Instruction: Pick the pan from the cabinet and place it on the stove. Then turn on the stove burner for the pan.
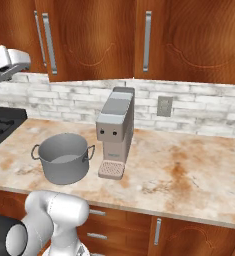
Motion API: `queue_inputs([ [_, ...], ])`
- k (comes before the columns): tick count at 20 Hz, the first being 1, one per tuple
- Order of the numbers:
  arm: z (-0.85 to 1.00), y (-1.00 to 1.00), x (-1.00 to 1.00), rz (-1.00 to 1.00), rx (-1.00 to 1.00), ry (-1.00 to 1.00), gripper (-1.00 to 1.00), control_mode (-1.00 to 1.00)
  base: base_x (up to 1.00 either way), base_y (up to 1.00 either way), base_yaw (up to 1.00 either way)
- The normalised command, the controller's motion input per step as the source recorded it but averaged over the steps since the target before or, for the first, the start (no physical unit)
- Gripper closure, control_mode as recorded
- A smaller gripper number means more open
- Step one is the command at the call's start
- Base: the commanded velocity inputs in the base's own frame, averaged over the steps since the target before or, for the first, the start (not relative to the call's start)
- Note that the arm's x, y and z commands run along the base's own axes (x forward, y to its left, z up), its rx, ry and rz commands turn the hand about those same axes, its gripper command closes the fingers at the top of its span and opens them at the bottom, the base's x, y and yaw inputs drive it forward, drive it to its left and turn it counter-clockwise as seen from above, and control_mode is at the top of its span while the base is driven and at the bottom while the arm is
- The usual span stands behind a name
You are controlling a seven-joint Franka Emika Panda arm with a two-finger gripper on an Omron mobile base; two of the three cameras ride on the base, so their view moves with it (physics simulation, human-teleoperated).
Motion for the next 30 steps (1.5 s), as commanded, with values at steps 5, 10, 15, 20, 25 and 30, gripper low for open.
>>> queue_inputs([
  [5,-0.14,0.20,0.89,0.00,-0.18,0.30,-1.00,-1.00,0.00,0.00,0.00],
  [10,-0.14,0.03,0.76,0.00,-0.17,0.21,-1.00,-1.00,0.00,0.00,0.00],
  [15,-0.16,0.01,0.57,0.00,-0.15,0.08,-1.00,-1.00,0.00,0.00,0.00],
  [20,-0.38,0.05,0.30,0.01,-0.10,0.00,-1.00,-1.00,0.00,0.00,0.00],
  [25,-0.06,-0.16,0.20,0.01,-0.08,0.01,-1.00,-1.00,0.00,0.00,0.00],
  [30,0.00,-0.53,0.20,0.00,-0.05,0.08,-1.00,-1.00,0.00,0.00,0.00],
])
